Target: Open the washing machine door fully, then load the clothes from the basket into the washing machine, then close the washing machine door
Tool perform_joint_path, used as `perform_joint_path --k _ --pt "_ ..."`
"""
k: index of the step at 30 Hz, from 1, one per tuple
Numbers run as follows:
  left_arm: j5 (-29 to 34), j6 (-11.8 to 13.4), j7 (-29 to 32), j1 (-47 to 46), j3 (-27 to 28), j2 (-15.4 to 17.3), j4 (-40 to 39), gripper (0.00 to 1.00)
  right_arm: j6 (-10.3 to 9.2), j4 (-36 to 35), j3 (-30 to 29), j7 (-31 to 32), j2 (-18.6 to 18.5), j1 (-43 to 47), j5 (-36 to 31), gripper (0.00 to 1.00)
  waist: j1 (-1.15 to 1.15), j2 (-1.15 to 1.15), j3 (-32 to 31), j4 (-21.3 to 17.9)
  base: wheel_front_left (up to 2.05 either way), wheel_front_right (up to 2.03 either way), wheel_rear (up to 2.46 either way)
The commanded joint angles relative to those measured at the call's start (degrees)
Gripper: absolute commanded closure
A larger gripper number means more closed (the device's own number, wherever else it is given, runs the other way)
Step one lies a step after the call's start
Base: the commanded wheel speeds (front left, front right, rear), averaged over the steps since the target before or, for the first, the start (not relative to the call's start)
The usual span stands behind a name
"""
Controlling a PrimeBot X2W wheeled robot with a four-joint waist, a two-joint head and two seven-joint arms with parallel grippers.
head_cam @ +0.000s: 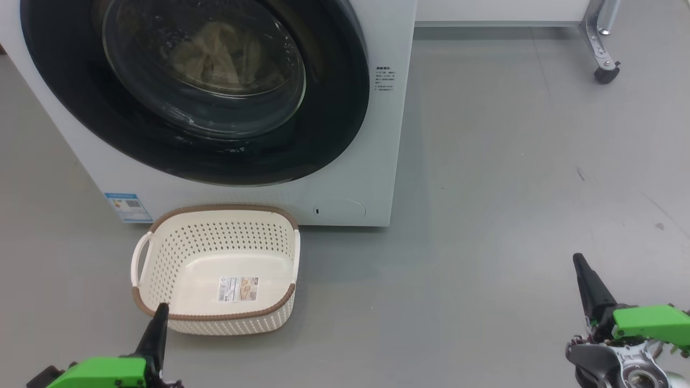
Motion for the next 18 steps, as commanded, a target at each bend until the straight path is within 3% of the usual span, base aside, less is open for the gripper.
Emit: perform_joint_path --k 1,10,18 --pt "-1.1 -0.5 0.5 -3.3 2.5 0.4 -2.2 1.00 -0.15 -1.7 0.7 0.5 -1.3 -3.6 1.3 1.00 0.00 0.00 0.0 0.0 0.00 0.00 0.00" --pt "-6.3 -2.0 1.8 -3.9 4.6 0.0 -2.4 1.00 -0.16 -1.4 0.4 1.3 -1.4 -4.7 7.2 1.00 0.00 0.00 -0.3 0.0 0.00 0.00 0.00" --pt "-6.4 -2.1 2.0 -3.9 4.8 -0.1 -2.4 1.00 -0.16 -1.3 0.3 1.5 -1.3 -4.7 7.3 1.00 0.00 0.00 -0.3 0.0 0.00 0.00 0.00"
